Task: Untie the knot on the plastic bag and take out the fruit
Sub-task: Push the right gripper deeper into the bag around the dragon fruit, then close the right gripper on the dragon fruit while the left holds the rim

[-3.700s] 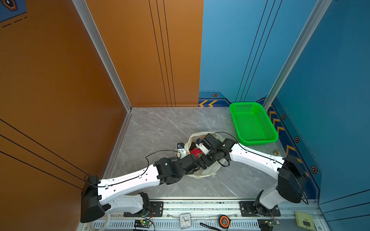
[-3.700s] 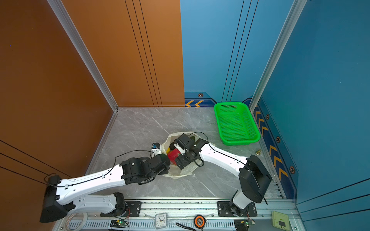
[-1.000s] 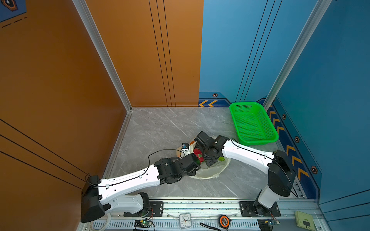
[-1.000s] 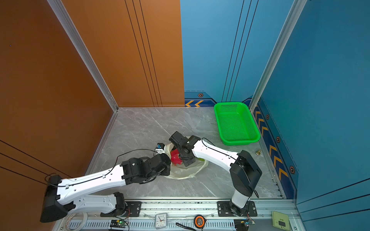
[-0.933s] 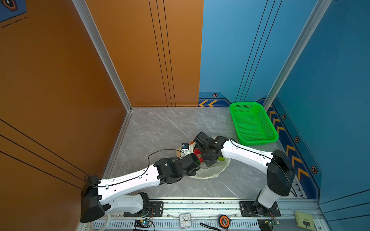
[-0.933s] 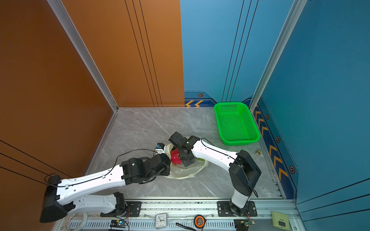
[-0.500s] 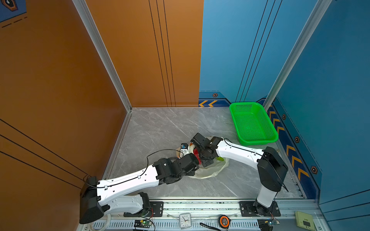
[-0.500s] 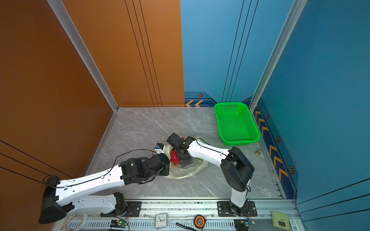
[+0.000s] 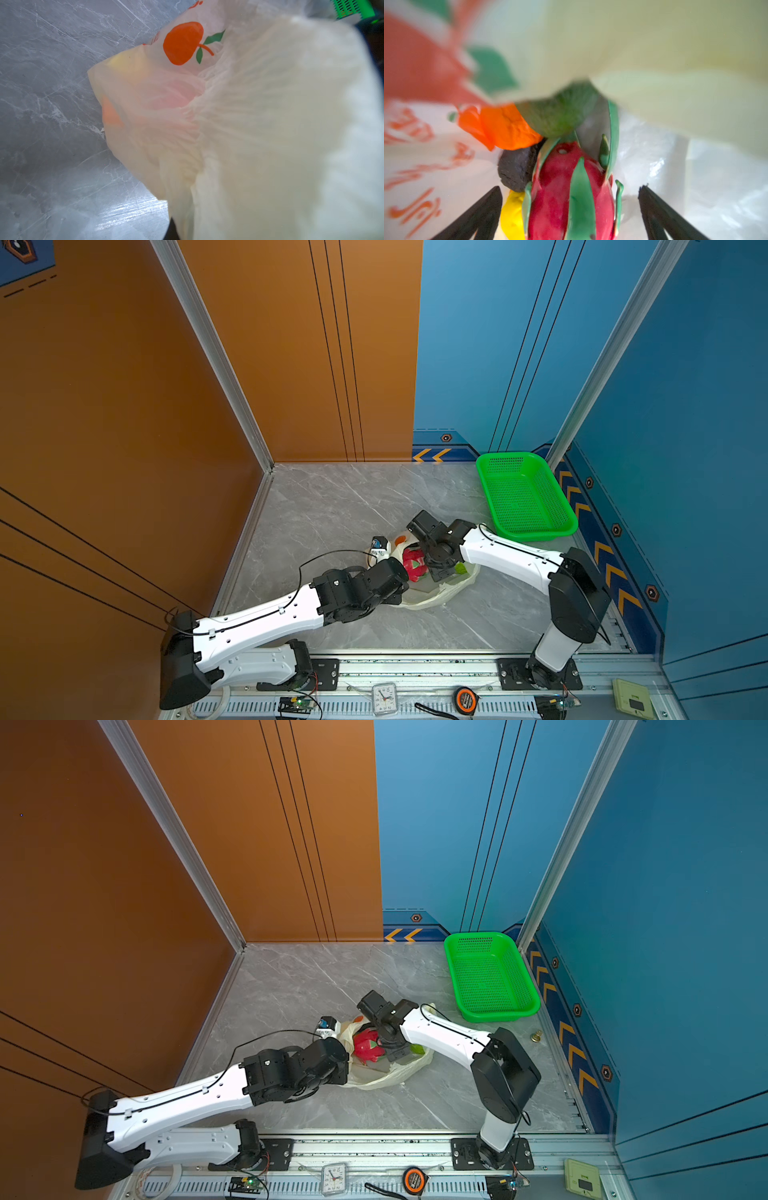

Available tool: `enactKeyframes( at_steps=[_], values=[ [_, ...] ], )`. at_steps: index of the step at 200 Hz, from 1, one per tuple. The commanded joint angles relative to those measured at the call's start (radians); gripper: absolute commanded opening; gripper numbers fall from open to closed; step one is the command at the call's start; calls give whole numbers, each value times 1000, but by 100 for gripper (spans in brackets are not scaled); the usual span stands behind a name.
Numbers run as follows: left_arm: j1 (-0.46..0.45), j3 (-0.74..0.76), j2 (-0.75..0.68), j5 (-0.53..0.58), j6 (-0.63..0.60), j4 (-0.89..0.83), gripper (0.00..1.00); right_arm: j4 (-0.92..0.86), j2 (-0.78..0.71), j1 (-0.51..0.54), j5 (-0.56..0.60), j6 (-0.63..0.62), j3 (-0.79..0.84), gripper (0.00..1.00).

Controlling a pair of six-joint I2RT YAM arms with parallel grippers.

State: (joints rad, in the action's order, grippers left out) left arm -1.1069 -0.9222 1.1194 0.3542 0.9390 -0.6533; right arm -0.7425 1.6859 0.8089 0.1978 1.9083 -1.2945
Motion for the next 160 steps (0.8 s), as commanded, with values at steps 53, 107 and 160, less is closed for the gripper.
enactKeyframes(
  at_steps=[53, 107, 160],
  values=[
    [7, 4, -6, -3, -13, -5, 0, -141, -105, -25, 56, -164, -33, 100],
    [7, 1, -13, 5, -10, -4, 0, -139, -134, 65, -4, -147, -72, 100],
    [7, 10, -27, 9, -10, -5, 0, -144, -119, 136, -53, -124, -85, 100]
  ],
)
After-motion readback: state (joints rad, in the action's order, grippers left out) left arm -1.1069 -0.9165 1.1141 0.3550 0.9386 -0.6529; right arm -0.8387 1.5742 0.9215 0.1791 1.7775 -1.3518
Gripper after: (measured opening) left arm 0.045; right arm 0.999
